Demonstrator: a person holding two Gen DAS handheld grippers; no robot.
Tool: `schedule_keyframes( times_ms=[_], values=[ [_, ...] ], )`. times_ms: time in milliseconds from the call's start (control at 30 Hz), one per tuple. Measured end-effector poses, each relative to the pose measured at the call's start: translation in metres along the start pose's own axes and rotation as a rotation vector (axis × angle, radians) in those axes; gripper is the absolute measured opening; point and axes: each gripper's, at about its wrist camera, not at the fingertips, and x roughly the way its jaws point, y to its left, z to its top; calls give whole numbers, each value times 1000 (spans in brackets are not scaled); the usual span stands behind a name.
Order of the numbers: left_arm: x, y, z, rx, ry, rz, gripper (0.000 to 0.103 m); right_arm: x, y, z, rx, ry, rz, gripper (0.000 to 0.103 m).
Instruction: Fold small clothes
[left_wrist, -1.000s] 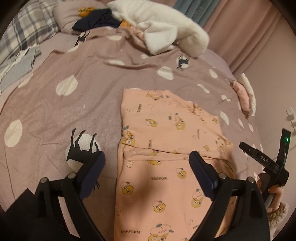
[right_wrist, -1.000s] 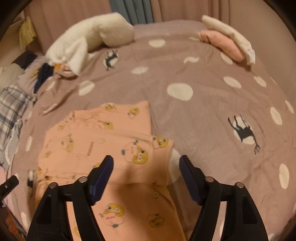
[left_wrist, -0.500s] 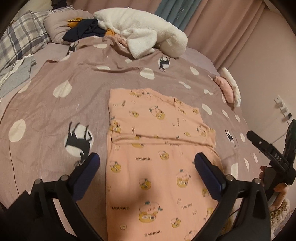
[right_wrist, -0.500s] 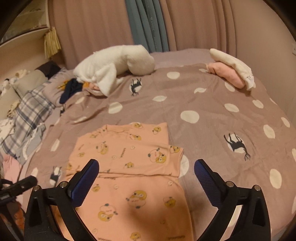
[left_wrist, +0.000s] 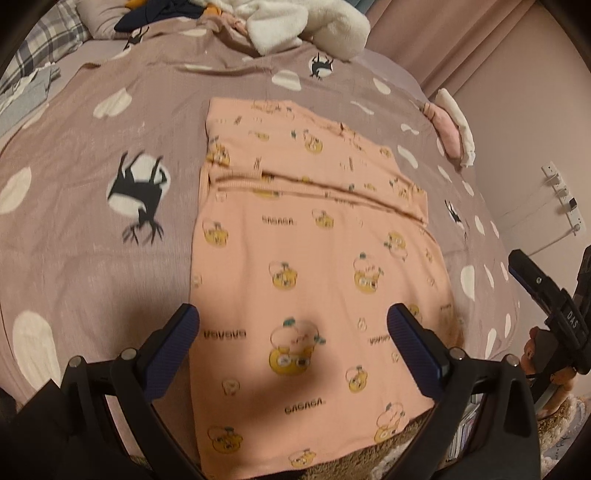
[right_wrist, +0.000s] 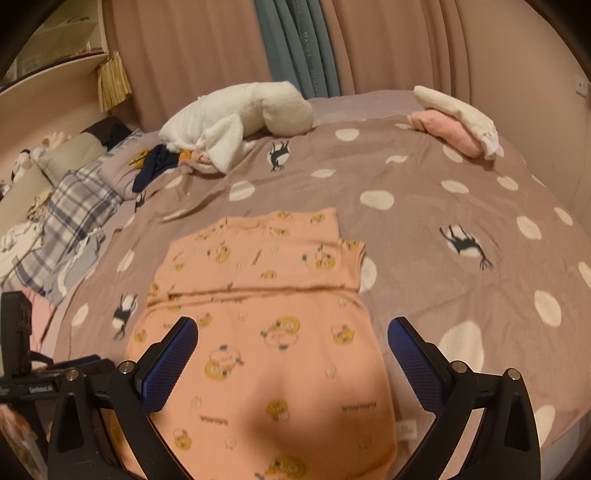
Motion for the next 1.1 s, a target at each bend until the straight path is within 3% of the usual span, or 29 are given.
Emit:
schedule_keyframes(
  times_ms=[267, 433, 600, 867, 1100],
  values=[
    [15, 10, -23, -14, 83, 41, 95, 6, -18, -34, 88, 99, 11, 102],
    [20, 12, -37, -10, 139, 50, 85, 13, -27, -54, 123, 175, 12, 102],
    [20, 10, -49, 8, 176, 46, 79, 17, -34, -73, 108, 250, -20, 95],
    [17, 17, -65, -23, 252, -37, 70, 15, -51, -99, 147, 345, -32, 82],
    [14, 20, -78, -52, 298, -117, 68, 10, -51, -115, 114, 402, -26, 79]
  ],
)
